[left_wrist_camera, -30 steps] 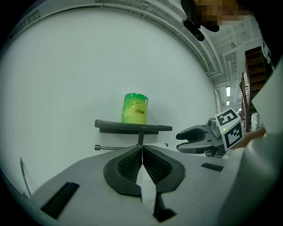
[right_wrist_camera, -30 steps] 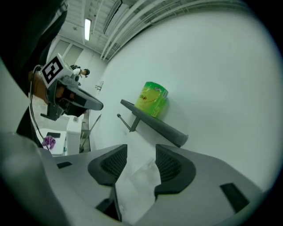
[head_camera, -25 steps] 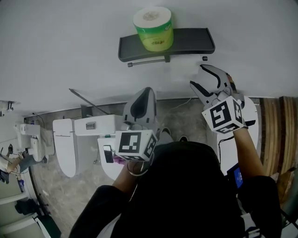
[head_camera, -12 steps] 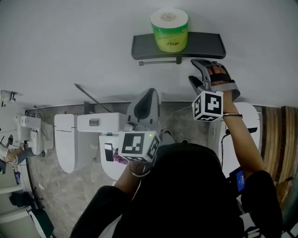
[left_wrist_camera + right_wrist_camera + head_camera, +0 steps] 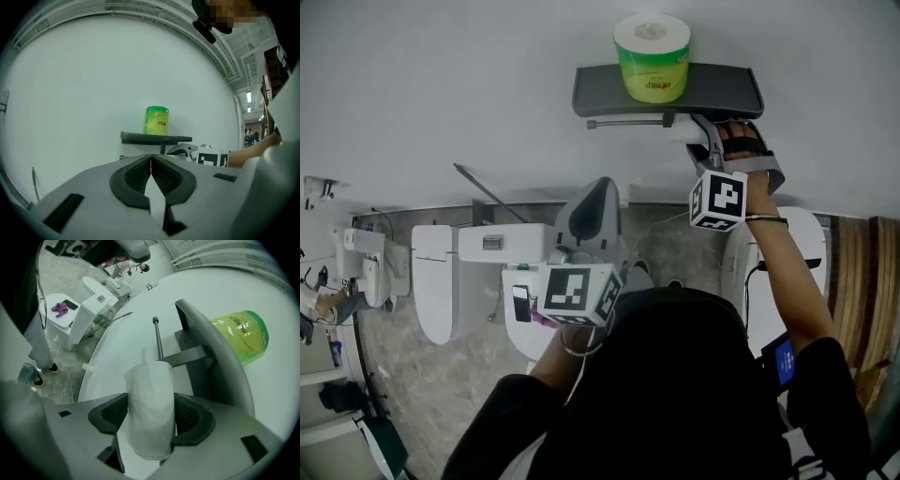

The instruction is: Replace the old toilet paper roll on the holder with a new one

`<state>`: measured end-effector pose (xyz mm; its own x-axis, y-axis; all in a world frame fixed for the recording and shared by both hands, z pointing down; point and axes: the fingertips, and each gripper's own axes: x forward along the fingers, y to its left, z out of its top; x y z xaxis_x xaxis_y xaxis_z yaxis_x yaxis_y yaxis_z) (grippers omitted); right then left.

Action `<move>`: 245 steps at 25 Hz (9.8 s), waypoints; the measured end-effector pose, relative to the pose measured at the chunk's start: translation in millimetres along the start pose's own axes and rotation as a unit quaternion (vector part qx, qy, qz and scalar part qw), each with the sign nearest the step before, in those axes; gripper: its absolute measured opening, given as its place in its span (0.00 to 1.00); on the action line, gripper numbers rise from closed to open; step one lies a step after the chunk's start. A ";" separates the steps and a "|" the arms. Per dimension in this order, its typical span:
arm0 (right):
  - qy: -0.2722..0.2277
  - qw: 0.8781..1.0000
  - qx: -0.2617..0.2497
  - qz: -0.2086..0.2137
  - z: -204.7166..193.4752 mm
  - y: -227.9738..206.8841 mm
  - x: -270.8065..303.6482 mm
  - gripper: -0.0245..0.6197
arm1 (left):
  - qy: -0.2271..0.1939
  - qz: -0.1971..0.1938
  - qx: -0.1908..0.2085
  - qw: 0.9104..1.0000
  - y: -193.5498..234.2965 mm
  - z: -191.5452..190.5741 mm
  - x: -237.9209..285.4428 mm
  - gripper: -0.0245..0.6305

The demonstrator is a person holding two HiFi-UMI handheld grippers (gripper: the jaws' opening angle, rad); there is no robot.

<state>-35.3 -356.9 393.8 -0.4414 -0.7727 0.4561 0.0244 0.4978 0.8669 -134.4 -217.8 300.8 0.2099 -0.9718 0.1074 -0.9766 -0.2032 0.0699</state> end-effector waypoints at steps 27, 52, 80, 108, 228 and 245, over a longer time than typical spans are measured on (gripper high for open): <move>0.093 0.994 -0.025 -0.051 -99.6 -14.3 -27.7 0.43 | 0.004 -0.024 -0.001 1.000 -26.2 0.1 9.3 0.07; -0.132 0.940 0.288 -0.127 -65.7 -180.6 -118.4 0.43 | -0.010 -0.032 -0.003 0.999 -31.0 0.9 11.9 0.07; -0.309 0.772 0.545 -0.107 -39.1 -167.1 -71.5 0.43 | -0.007 -0.017 -0.002 1.000 -19.4 -2.0 -6.0 0.07; -0.367 0.778 0.492 -0.133 3.3 -206.0 -163.0 0.51 | -0.010 -0.016 -0.003 1.000 -20.0 -2.5 -11.0 0.07; 0.202 0.943 0.206 -0.167 -167.6 -24.5 -132.4 0.67 | 0.024 -0.147 -0.012 0.989 43.0 -13.9 51.8 0.07; 0.155 0.975 0.116 -0.110 -157.4 -17.6 -87.4 0.67 | 0.041 -0.103 -0.010 0.994 9.0 -11.8 69.4 0.07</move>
<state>144.1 -360.1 370.3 -0.1195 -0.9350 0.3339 -0.2601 0.3541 0.8983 -128.1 -285.7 320.6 0.4096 -0.8966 0.1681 -0.9114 -0.3940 0.1189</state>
